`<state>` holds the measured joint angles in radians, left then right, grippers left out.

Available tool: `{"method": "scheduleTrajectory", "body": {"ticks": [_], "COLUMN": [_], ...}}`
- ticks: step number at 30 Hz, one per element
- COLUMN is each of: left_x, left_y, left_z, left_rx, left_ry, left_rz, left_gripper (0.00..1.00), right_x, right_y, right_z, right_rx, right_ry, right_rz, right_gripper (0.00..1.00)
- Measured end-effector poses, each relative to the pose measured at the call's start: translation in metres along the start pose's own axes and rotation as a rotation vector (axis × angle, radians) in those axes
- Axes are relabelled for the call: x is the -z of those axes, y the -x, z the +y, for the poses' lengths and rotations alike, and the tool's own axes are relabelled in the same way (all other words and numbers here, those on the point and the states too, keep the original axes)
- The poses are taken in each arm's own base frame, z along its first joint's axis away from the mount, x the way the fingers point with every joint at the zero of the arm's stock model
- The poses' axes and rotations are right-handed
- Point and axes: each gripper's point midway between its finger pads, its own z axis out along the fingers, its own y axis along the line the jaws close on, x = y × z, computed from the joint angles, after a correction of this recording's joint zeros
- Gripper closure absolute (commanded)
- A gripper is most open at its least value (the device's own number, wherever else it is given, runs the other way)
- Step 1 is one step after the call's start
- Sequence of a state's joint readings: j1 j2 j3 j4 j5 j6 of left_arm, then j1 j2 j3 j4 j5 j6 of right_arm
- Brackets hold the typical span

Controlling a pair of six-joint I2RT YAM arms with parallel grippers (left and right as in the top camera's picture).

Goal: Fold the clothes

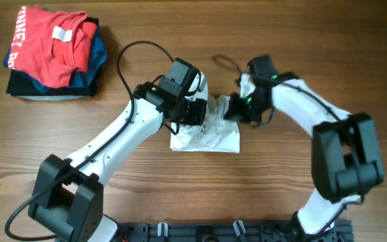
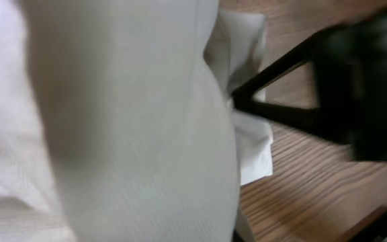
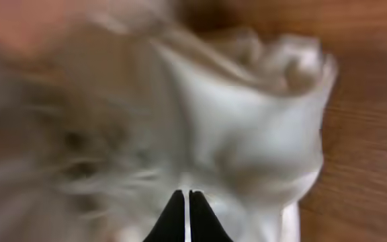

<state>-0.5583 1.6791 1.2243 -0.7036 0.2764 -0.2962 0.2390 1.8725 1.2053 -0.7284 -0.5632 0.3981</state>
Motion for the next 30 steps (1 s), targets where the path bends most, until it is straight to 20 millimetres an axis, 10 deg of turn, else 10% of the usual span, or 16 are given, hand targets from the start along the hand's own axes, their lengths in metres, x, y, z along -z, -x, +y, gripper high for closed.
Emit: {"method": "scheduleTrajectory", "body": {"ticks": [8,10,12,24,30], "left_x": [-0.002,-0.004,-0.005,-0.007,0.031], "left_y": [0.011,0.008,0.005,0.012,0.057], "left_z": [-0.014,-0.023,-0.030,-0.058,-0.020], "left_rx": [0.009,-0.007,-0.028,-0.089,0.014], "left_ry": [-0.029,-0.039,-0.047,-0.095,-0.068], "left_rz": [-0.051,-0.051,-0.046,-0.099,-0.210], "left_gripper": [0.91,0.56,0.02,0.00,0.00], "right_x": [0.202,0.239,0.248,0.241,0.220], "right_y": [0.053,0.049,0.043,0.031,0.019], "right_z": [0.059,0.055,0.048,0.026,0.011], "right_rx": [0.094,0.091,0.072,0.041,0.047], "right_ry": [0.193,0.198,0.191,0.121,0.052], "right_rz": [-0.465,-0.556,-0.566,-0.514,-0.429], "right_gripper": [0.96,0.88,0.74,0.53,0.45]}}
